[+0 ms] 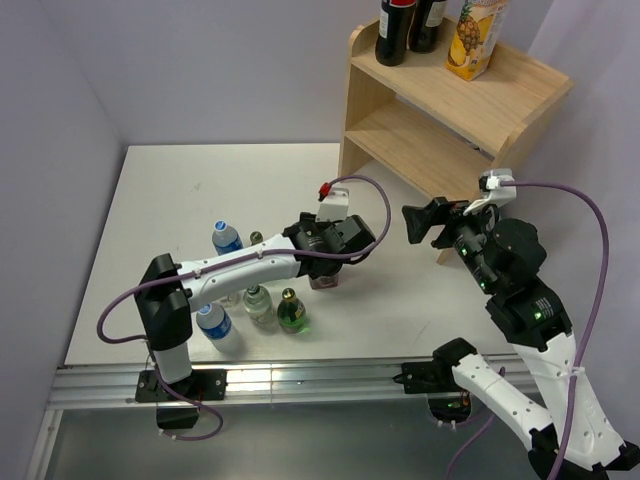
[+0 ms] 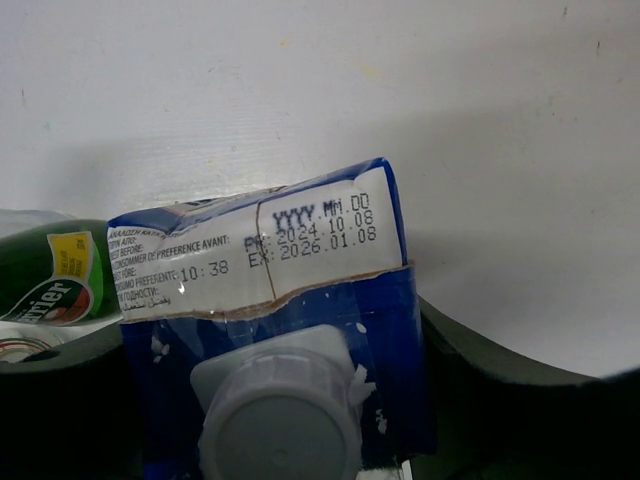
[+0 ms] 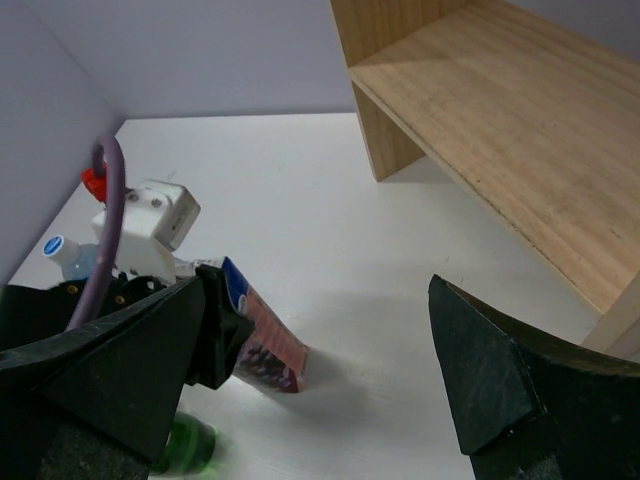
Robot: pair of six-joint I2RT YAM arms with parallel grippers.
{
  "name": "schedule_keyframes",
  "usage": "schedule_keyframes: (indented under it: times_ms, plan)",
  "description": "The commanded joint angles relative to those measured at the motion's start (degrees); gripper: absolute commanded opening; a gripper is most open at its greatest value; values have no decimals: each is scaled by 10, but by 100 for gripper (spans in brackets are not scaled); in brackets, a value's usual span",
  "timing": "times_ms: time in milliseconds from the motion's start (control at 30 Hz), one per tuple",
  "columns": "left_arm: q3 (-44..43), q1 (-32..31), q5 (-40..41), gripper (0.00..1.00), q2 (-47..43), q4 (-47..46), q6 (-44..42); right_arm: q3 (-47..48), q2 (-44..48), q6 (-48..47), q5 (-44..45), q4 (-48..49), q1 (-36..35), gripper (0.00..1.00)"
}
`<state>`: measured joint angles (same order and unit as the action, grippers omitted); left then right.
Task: Place and organize the beverage onto the shelf
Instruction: Pick up the drink from the center of the board.
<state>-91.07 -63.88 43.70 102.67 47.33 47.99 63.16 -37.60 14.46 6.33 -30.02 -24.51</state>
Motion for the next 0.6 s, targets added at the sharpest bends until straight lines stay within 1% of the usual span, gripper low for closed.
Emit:
schedule_keyframes:
  times_ms: [0, 67, 100, 133, 167, 233, 267, 300, 433, 467, 500, 533, 567]
  plan:
    - [4, 7, 0, 43, -47, -58, -25, -19, 5, -1, -16, 36, 0, 100]
    - [10, 8, -12, 36, -69, -84, -58, -34, 6, -2, -22, 48, 0, 100]
    - [11, 8, -16, 31, -77, -108, -68, -37, 3, -2, -24, 51, 0, 100]
    - [11, 9, -23, 29, -85, -120, -82, -44, 2, -2, -26, 54, 0, 100]
    - [9, 14, -44, 28, -100, -134, -117, -44, 0, -1, -25, 55, 0, 100]
    - [4, 18, -60, 26, -113, -163, -146, -47, -5, -1, -19, 54, 0, 100]
    - [-7, 25, -87, 25, -124, -169, -176, -49, -6, -1, -18, 55, 0, 100]
    - [-12, 29, -98, 22, -130, -173, -191, -51, -5, 0, -18, 57, 1, 100]
    - [-34, 48, -145, 16, -162, -185, -246, -62, -4, -8, -28, 59, 1, 100]
    - [-42, 63, -163, 14, -177, -189, -263, -62, -4, -12, -40, 59, 3, 100]
    - [-45, 71, -206, 11, -185, -193, -271, -63, -4, -14, -47, 59, 3, 100]
    - [-46, 81, -229, 10, -193, -196, -278, -64, -4, -16, -55, 60, 3, 100]
    - [-50, 102, -250, 9, -209, -204, -289, -64, -3, -19, -77, 61, 4, 100]
